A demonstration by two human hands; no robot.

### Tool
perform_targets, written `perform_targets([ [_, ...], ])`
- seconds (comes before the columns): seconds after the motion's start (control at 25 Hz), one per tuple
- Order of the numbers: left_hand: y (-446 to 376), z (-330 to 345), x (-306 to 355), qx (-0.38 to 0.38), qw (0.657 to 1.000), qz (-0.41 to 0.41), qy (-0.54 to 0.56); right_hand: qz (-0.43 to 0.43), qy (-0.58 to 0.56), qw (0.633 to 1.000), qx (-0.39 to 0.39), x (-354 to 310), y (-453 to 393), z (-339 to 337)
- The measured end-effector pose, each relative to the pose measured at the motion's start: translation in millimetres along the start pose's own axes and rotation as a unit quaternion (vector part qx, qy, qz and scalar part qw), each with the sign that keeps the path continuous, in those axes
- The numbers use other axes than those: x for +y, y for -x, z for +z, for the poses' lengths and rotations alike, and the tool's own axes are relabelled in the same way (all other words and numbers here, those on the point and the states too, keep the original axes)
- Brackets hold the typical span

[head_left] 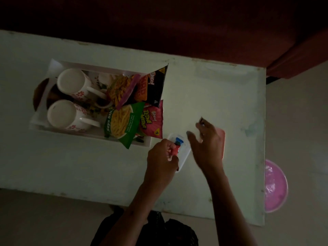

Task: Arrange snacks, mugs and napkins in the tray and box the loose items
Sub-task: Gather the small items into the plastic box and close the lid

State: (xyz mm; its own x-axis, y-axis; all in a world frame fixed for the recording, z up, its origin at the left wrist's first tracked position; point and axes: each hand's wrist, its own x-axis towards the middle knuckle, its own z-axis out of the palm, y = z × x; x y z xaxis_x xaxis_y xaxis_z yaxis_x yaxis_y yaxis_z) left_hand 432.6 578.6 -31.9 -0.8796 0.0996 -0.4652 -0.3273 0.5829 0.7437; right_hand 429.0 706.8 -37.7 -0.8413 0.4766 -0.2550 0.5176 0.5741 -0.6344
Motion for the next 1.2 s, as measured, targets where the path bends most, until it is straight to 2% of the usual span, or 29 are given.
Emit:
perform_targets([
  [0.08, 4, -1, -2, -0.004, 1.000, 0.009, -0.004, 0.008, -0.062, 0.998, -0.024, -5, 34, 3],
  [0.24, 13, -7, -9, 0.021, 0.999, 0.038, -0.011, -0.019, -0.114, 0.991, -0.068, -9, 70, 13],
  [0.32, 17, -8, -13, 0.045, 0.997, 0.050, -0.035, -0.020, -0.124, 0.991, -0.048, -7, 72, 14],
  [0.48, 20, -8, -19, 0.056, 0.992, 0.076, -0.083, 0.062, -0.049, 0.994, 0.073, 13, 55, 12],
  [0.52, 20, -7, -21, 0.055, 0.991, 0.073, -0.093, 0.106, -0.016, 0.991, 0.074, 22, 47, 12],
  [0.64, 18, -3, -24, 0.042, 0.990, 0.061, -0.119, 0.212, 0.080, 0.974, 0.013, 47, 24, 17],
  [0.76, 13, 1, -27, 0.023, 0.992, 0.042, -0.117, 0.190, 0.144, 0.971, -0.013, 63, 19, 25],
  [0.88, 11, 2, -33, 0.027, 0.995, 0.023, -0.093, 0.167, 0.157, 0.973, 0.013, 69, 28, 28],
  [1.0, 17, 3, -39, 0.042, 0.997, -0.008, -0.063, 0.195, 0.052, 0.979, 0.040, 67, 45, 24],
  [1.12, 30, 6, -44, 0.045, 0.998, -0.034, -0.025, 0.258, -0.191, 0.945, 0.064, 52, 74, 23],
  [1.2, 37, 7, -49, 0.047, 0.998, -0.046, 0.003, 0.242, -0.211, 0.945, 0.055, 40, 99, 29],
])
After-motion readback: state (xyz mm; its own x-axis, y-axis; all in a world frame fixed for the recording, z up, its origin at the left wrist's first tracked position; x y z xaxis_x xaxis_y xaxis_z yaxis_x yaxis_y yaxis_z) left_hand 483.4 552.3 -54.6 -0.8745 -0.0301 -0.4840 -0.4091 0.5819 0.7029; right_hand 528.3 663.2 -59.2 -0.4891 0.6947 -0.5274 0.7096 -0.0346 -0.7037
